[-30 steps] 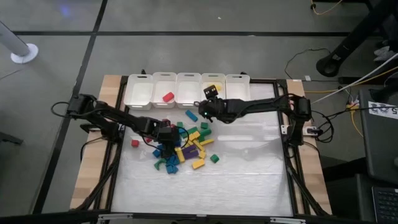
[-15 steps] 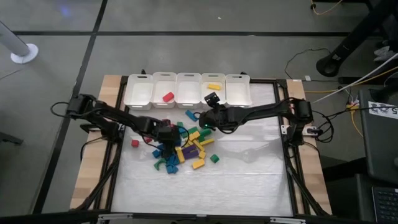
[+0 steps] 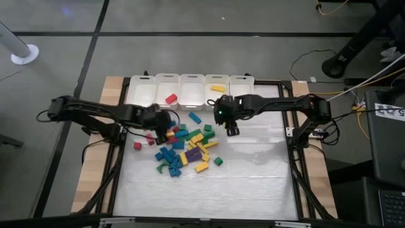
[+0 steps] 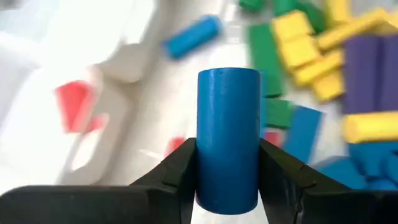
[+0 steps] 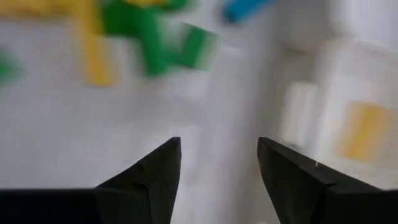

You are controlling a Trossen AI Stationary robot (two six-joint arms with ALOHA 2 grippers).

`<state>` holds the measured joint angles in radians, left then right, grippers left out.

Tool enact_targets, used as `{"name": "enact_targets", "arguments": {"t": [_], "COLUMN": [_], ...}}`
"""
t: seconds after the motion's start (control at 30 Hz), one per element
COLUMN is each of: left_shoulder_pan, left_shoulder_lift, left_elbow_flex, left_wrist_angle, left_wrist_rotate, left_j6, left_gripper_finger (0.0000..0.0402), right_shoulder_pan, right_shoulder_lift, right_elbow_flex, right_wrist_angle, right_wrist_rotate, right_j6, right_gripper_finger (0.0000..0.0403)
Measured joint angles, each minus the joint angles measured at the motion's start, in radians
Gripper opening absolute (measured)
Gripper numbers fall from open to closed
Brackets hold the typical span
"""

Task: Sort blocks
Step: Put the blue block into the left white bin

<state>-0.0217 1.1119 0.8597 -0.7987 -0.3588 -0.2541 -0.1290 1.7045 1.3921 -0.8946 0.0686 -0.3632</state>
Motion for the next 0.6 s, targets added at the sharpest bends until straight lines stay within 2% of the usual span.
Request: {"name": "enact_targets", "arguments": {"t": [0.1, 0.17, 0.3, 0.4, 0.6], "left_shoulder_pan": [0.044, 0.076, 0.152, 0.208, 0.323], "left_shoulder_lift": [-0.098, -0.152, -0.233, -0.258, -0.254], "left_elbow_flex": [0.000, 0.001, 0.001, 0.001, -0.012], "left_wrist_angle": [-0.084, -0.134, -0.203, -0.216, -0.203], "left_wrist_rotate": [-0.067, -0.113, -0.205, -0.229, -0.267], "left_j6": [-0.041, -0.087, -0.247, -0.344, -0.371], "left_gripper_finger": [0.0125, 0.0126, 0.0127, 0.0127, 0.0128], "right_shoulder_pan": [-0.004, 0.000, 0.026, 0.044, 0.080], "right_shoulder_lift": [0.013, 0.028, 0.052, 0.069, 0.067], "right_elbow_flex": [-0.010, -0.033, -0.084, -0.118, -0.148], "right_wrist_angle": [0.044, 0.075, 0.189, 0.245, 0.268], "right_wrist_rotate": [-0.201, -0.257, -0.280, -0.279, -0.280], "right_j6": [0.022, 0.022, 0.020, 0.017, 0.020], "right_gripper_finger": [0.0214, 0.0214, 0.0214, 0.0214, 0.0214]}}
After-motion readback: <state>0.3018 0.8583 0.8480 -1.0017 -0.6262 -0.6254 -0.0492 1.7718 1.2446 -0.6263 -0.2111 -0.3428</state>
